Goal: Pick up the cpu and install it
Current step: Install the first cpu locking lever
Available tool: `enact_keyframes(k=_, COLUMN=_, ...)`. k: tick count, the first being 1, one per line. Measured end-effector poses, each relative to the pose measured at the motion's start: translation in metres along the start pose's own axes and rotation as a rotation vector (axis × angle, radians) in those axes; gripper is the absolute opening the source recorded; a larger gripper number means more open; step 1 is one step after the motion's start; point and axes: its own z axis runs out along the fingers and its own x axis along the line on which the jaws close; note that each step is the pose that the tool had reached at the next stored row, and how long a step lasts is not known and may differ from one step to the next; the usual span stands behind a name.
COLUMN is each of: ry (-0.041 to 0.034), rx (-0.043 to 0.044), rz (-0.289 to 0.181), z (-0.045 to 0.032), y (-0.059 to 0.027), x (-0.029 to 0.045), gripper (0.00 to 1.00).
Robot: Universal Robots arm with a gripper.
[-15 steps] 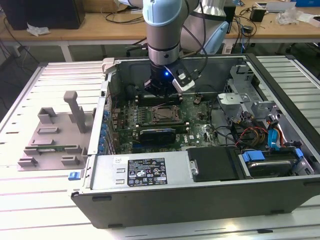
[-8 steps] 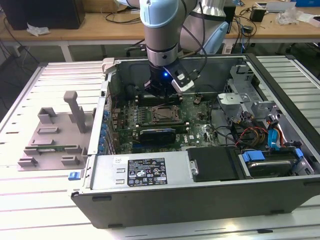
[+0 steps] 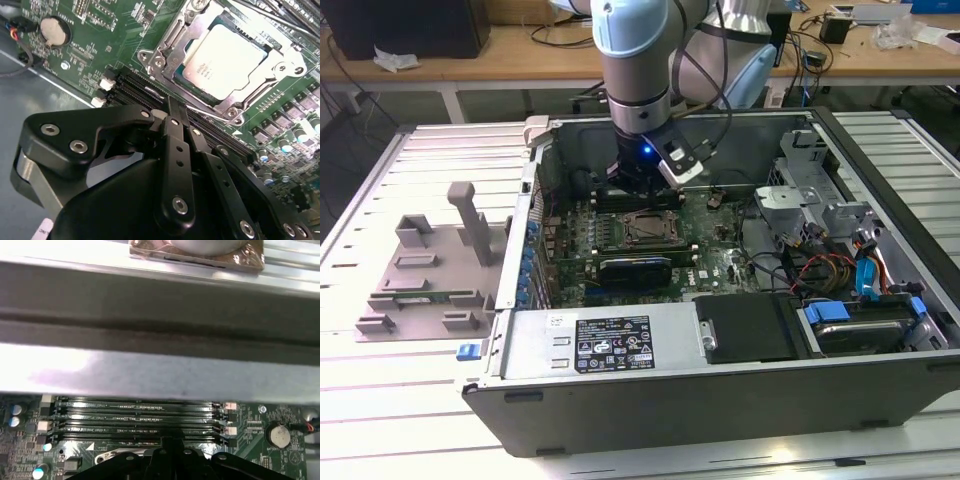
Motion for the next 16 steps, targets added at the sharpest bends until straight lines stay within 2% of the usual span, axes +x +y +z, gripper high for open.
enact_keyframes(k=2, ry=-0.0035, rx=0.0027, rz=0.019, z=0.0007, y=0.0004, x=0.0006, gripper=0.11)
enact_keyframes(k=5, ry=-0.0064, rx=0.003, rz=0.021, z=0.001, y=0.0023, x=0.0024, gripper=0.11)
enact_keyframes(k=10, ry=-0.0173, rx=0.004, rz=0.02, z=0.0027, y=0.0033, x=0.007, gripper=0.11)
enact_keyframes(k=16, ry=-0.0177, rx=0.0042, rz=0.02, z=0.0024, y=0.0034, x=0.007, gripper=0.11)
